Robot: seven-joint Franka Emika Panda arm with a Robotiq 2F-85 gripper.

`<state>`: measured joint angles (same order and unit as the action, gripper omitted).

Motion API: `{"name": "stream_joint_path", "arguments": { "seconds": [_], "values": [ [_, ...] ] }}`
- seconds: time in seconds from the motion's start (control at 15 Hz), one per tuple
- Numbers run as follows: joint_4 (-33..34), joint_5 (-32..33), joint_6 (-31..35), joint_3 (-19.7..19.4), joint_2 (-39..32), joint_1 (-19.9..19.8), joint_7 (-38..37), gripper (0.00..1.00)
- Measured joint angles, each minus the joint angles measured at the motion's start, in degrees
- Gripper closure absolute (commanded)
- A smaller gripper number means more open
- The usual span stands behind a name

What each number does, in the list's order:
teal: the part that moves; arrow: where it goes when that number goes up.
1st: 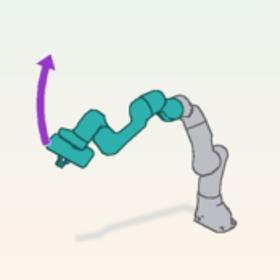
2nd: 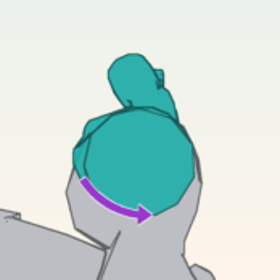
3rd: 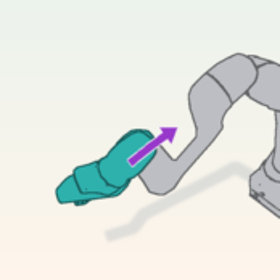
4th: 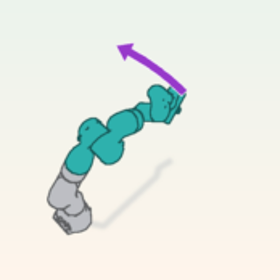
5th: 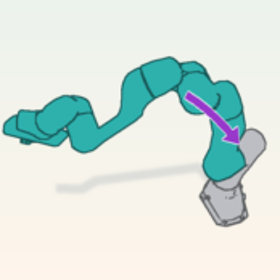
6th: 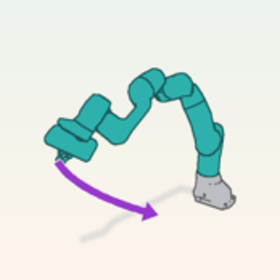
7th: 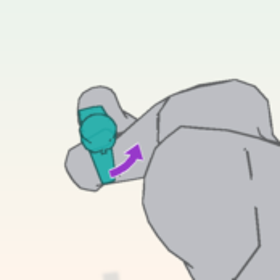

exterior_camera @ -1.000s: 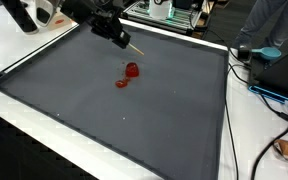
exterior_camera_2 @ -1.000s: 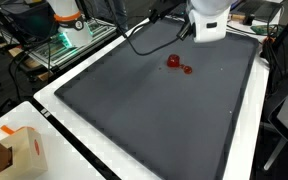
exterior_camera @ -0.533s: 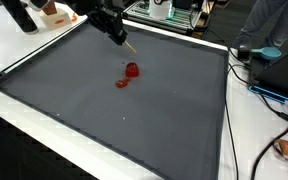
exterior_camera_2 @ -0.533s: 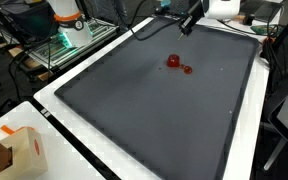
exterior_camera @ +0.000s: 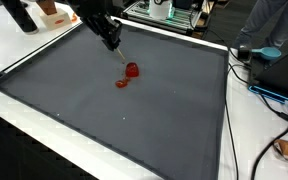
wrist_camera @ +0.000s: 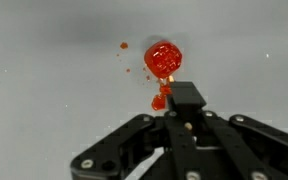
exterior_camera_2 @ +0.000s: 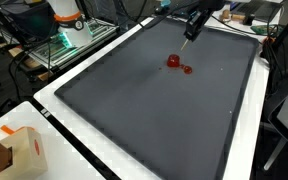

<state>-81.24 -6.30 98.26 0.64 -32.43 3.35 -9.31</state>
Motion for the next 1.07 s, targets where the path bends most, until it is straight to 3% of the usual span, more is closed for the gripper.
{"name": "stream_joint_path", "arguments": {
  "seconds": [0.07, 0.13, 0.53, 0.6, 1.07],
  "values": [
    [-0.08, 1.30, 1.12, -0.04, 0.00, 0.50, -0.74, 0.97],
    [-0.16, 2.20, 2.00, -0.04, 0.00, 0.86, -0.88, 0.87],
    [0.01, 2.35, 2.17, 0.03, -0.06, 0.93, -0.89, 0.87],
    [0.01, 2.35, 2.17, 0.03, -0.06, 0.93, -0.89, 0.97],
    [-0.03, 5.15, 4.16, -0.17, -0.04, 2.42, -4.44, 0.97]
  ]
}}
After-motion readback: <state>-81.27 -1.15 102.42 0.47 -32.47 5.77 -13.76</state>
